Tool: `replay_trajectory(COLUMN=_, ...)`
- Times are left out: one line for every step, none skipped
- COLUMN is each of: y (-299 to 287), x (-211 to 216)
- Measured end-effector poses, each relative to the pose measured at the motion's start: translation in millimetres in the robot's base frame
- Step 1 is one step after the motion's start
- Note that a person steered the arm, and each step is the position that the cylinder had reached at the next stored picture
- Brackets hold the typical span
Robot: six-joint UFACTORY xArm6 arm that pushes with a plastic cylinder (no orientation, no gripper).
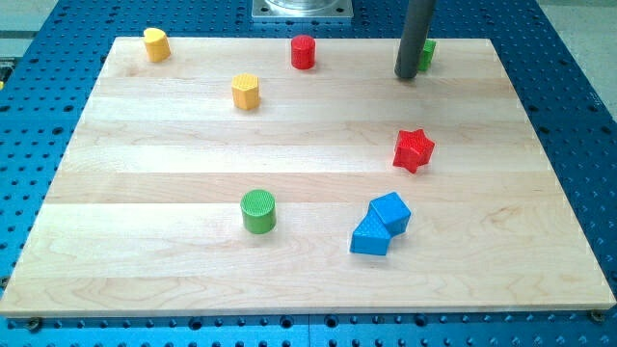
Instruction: Move the green circle diagonally to the hexagon
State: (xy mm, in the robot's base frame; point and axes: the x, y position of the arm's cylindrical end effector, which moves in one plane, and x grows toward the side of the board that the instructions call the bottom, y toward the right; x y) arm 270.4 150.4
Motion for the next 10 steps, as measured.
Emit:
replay_trajectory(y=-8.2, x=-2.0)
replay_trajectory(y=-36.1, x=3.7)
replay_trajectory(y=-42.8, x=4.6)
replay_trajectory(y=-44.9, x=29.6)
replay_trajectory(y=-37.2, x=68.7)
replay_trajectory(y=-50.4, x=99.3)
replay_trajectory(y=-130.7, x=153.9)
replay_trajectory(y=-169.7, x=242.4)
replay_trajectory(y=-199.7, x=275.5)
replay_trajectory(y=-199.2, x=283.5)
